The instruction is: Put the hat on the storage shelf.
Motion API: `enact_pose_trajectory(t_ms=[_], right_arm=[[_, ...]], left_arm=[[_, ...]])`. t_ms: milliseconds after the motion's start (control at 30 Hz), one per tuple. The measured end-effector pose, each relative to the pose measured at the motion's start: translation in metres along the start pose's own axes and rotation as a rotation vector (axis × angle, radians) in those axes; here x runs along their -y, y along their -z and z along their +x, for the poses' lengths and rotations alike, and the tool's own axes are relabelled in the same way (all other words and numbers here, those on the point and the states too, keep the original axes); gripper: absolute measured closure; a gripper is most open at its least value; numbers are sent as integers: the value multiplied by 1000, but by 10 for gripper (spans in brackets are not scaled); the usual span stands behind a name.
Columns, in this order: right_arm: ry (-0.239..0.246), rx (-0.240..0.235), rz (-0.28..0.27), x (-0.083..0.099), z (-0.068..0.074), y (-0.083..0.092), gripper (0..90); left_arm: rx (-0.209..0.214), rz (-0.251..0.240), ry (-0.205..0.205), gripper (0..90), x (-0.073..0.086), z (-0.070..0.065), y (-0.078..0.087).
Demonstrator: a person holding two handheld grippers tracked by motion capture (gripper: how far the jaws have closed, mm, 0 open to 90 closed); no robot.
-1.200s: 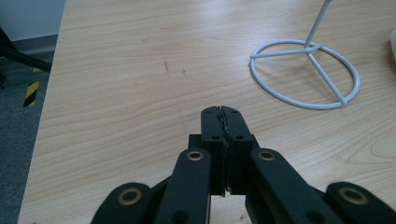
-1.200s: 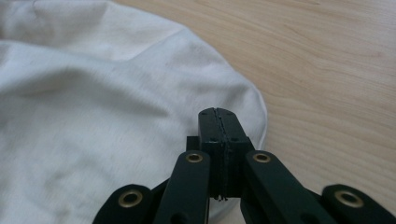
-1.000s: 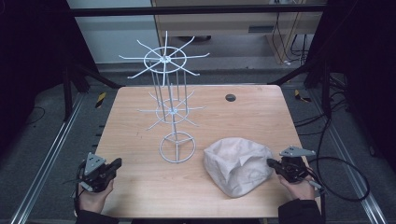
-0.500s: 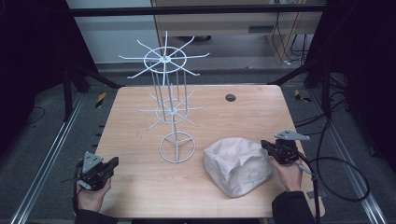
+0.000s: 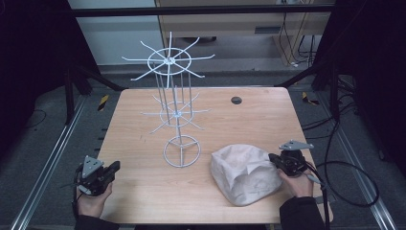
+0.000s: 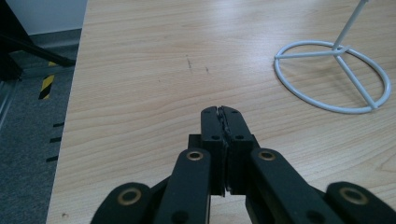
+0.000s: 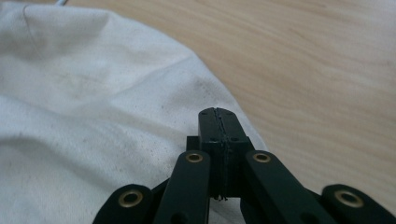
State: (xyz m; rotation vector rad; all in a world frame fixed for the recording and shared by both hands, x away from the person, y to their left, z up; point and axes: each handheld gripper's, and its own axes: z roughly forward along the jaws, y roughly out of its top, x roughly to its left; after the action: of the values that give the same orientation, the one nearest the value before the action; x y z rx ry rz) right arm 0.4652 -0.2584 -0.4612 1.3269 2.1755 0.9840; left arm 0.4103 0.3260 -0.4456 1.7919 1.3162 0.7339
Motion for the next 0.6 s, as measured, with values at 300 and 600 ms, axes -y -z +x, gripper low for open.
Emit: enact_pose_trajectory(t_ms=[300, 600], right_arm=[[-10, -8, -3, 20, 5, 21, 900], [-2, -23, -14, 34, 14, 36, 900]], left_arm=[[0, -2, 0, 886, -1, -1, 0], [0, -3, -4, 887, -1, -1, 1]])
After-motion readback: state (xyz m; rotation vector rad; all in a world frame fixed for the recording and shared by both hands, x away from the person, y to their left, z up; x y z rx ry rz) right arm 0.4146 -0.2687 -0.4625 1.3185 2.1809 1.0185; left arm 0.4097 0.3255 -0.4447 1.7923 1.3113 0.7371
